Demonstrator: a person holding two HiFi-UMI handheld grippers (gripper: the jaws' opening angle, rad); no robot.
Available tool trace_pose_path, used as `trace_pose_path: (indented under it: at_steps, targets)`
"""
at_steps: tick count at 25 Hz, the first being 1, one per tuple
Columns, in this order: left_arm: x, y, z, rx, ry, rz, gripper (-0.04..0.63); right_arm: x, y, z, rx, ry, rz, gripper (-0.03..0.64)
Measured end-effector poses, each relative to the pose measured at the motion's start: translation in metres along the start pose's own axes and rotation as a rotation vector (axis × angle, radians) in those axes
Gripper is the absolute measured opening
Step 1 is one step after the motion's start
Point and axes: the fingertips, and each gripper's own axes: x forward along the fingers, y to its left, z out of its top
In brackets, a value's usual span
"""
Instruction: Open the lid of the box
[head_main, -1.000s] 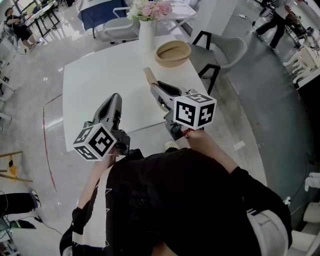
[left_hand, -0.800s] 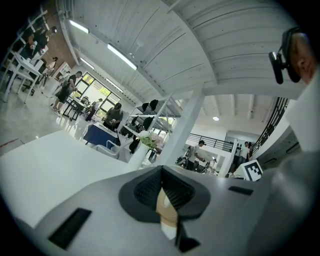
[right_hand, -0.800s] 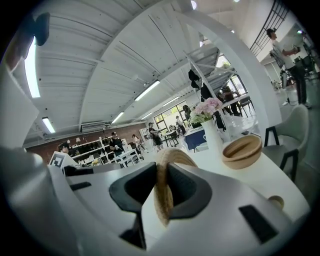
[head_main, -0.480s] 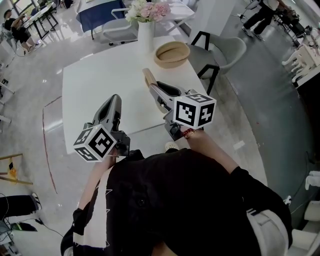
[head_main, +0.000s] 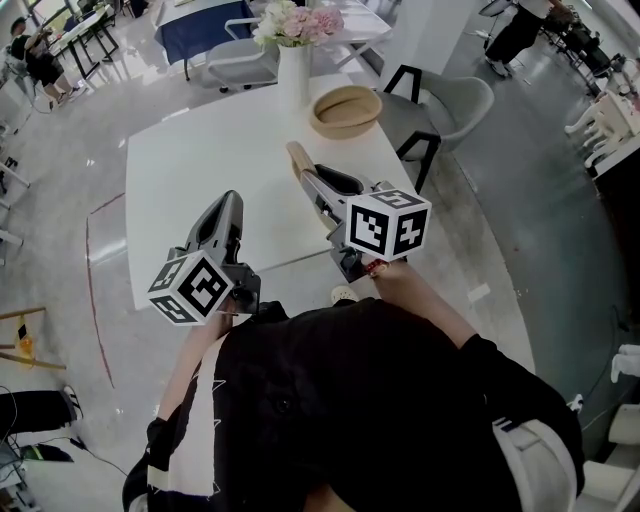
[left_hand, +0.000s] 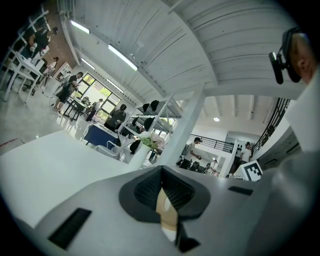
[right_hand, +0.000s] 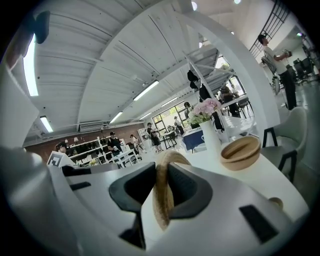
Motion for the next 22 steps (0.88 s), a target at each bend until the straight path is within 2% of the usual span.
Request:
trace_pose_path:
  at_steps: [22]
  targets:
    - [0.0027, -0.0007, -0.0033, -0.002, -0.001, -0.003, 0.009, -0.0014, -0.0033, -0.0015, -0.007, -0.002, -0.007, 0.089]
